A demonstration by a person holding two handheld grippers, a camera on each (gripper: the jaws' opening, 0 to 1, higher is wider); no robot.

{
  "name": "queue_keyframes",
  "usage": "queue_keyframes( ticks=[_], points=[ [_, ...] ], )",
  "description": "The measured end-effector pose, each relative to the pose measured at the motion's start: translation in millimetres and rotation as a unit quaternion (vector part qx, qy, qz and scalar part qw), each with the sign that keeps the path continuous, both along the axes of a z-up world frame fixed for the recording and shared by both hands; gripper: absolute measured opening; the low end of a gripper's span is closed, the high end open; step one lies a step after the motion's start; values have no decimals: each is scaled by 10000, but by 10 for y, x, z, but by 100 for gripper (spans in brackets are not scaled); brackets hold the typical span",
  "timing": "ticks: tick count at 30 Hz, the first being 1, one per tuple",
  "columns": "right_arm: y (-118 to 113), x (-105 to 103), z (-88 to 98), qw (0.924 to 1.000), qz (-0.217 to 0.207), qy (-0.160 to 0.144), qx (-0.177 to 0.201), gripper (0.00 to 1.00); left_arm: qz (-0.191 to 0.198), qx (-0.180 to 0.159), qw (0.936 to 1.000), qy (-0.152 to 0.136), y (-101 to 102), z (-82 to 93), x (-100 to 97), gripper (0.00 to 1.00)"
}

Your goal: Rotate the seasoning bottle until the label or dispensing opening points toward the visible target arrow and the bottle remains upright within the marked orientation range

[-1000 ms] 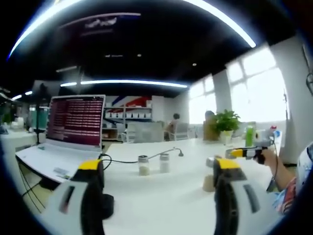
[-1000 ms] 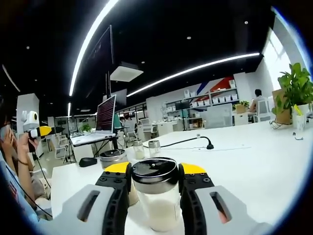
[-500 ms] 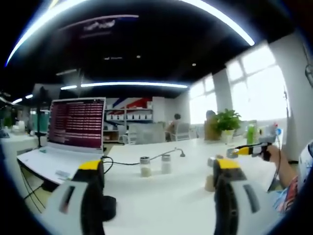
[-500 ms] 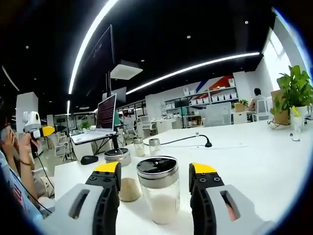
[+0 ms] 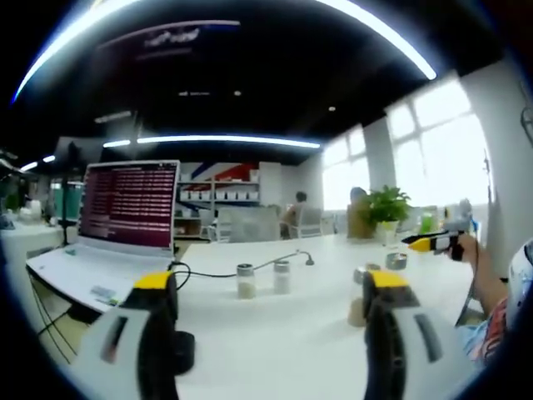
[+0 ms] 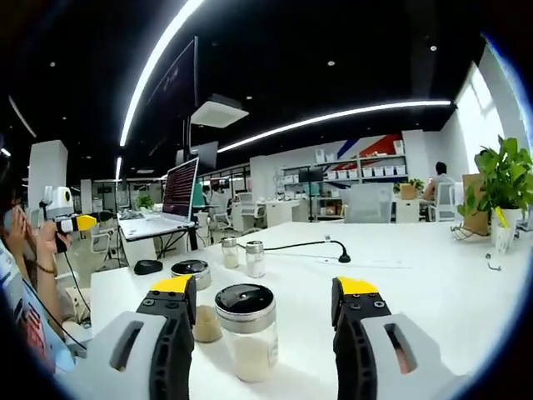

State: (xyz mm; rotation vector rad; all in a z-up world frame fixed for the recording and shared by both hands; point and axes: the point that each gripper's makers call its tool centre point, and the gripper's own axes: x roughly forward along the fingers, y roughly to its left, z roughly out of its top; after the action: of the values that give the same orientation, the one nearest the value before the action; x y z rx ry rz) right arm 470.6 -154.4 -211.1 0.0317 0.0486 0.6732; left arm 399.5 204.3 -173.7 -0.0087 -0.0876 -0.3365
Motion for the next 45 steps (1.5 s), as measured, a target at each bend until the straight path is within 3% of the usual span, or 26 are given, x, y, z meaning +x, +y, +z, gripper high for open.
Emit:
queue_keyframes(
  ticks=[5,8,12,15,16,19,22,25,29,36,39,42,45],
  points=[
    [43,-19,136,9970,694,-176,285,69,30,-18,10000,30,15,-15,10,97],
    [66,-34,140,9923,1164,-78,423,68,22,-21,10000,25,20,-6,-3,97],
    [32,45,113,9891,1394,-32,471,70,43,-26,10000,7,30,5,3,97],
    [121,-59,123,9748,1993,133,988,69,60,-23,10000,15,31,-9,24,97],
    [126,-64,104,9736,2079,80,944,69,51,-25,10000,27,28,-14,28,97],
    [140,-24,11,9780,2016,3,526,68,32,-19,10000,34,18,-21,30,97],
    [203,-1,-45,9783,2045,53,330,65,19,-19,10000,38,15,-25,19,97],
    [249,-4,-131,9767,2139,-124,-83,60,54,-38,10000,56,32,-28,20,97],
    [265,38,-179,9738,2273,-25,-17,61,63,-30,10000,3,28,1,3,97],
    [325,77,-295,9698,2404,361,207,54,-10,-6,10000,67,-15,-35,25,97],
    [378,44,-322,9676,2492,365,169,53,-42,67,10000,-47,-41,-6,15,93],
    [392,57,-331,9682,2478,342,35,53,-28,-11,10000,-55,-29,19,12,96],
    [412,34,-307,9664,2556,280,32,53,-3,136,9999,-31,-24,-4,13,97]
  ],
)
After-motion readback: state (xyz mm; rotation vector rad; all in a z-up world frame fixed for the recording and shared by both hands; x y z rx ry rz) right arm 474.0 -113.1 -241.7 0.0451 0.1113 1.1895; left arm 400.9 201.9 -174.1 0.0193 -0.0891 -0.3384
